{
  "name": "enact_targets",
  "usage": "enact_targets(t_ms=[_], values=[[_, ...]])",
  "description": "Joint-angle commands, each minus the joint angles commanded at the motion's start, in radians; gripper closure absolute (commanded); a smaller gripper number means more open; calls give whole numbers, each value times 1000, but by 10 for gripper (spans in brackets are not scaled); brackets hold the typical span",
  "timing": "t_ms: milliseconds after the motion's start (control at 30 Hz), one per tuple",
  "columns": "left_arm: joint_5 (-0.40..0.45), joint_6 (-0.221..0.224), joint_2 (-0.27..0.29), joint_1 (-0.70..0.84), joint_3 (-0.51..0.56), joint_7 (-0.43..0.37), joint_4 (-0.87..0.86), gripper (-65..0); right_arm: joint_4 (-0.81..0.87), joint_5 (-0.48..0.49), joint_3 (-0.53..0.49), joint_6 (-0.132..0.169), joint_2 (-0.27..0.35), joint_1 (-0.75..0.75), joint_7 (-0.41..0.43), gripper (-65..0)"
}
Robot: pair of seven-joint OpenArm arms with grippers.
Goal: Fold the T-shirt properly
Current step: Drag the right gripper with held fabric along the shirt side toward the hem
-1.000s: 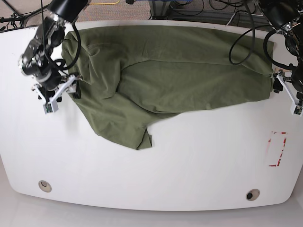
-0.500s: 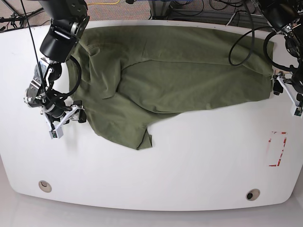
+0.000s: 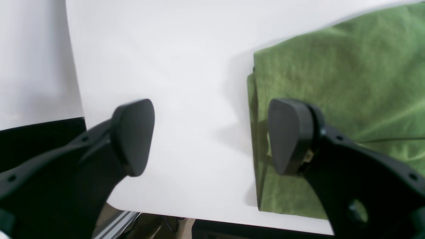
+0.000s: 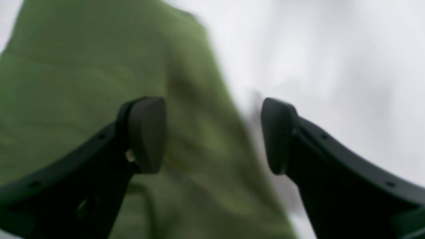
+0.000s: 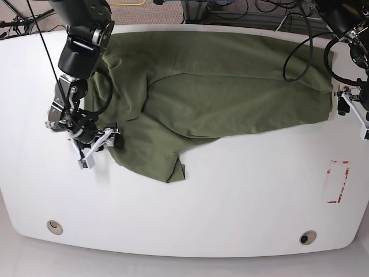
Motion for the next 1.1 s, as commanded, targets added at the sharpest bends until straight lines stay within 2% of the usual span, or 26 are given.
enact_targets(t_ms=[167,267,467,567,633,667,767,833,933,1100], values=[[11,0,0,0,-28,-61,-5,-492,-6,-2,-5,0,-15,6,2,-422],[51,0,2,0,-26,-103,-6,-494,-6,-3,-5,0,-29,20,11,-422],[86,0,29,-17,-25,-166,-43,-500,-9,-3,-6,0,-29,28,37,-422],[89,0,35,-41,-25,-192,-86,-532,-9,-3,-8,0,-29,34,40,-419],[89,0,37,-60,-25,-199,-114,-568,-9,-3,-8,0,-29,40,41,-388],[89,0,37,-71,-25,-199,-129,-594,-9,-3,-8,0,-29,40,41,-354],[89,84,55,-97,-23,-201,-166,-650,-9,-3,-8,0,-29,41,41,-239],[89,127,72,-109,-17,-201,-180,-650,-9,-3,-8,0,-29,41,41,-170],[89,170,77,-114,8,-201,-195,-650,-9,-3,-8,0,-29,41,41,-100],[84,173,80,-114,52,-203,-242,-650,-9,-3,-8,0,-29,41,41,-87]])
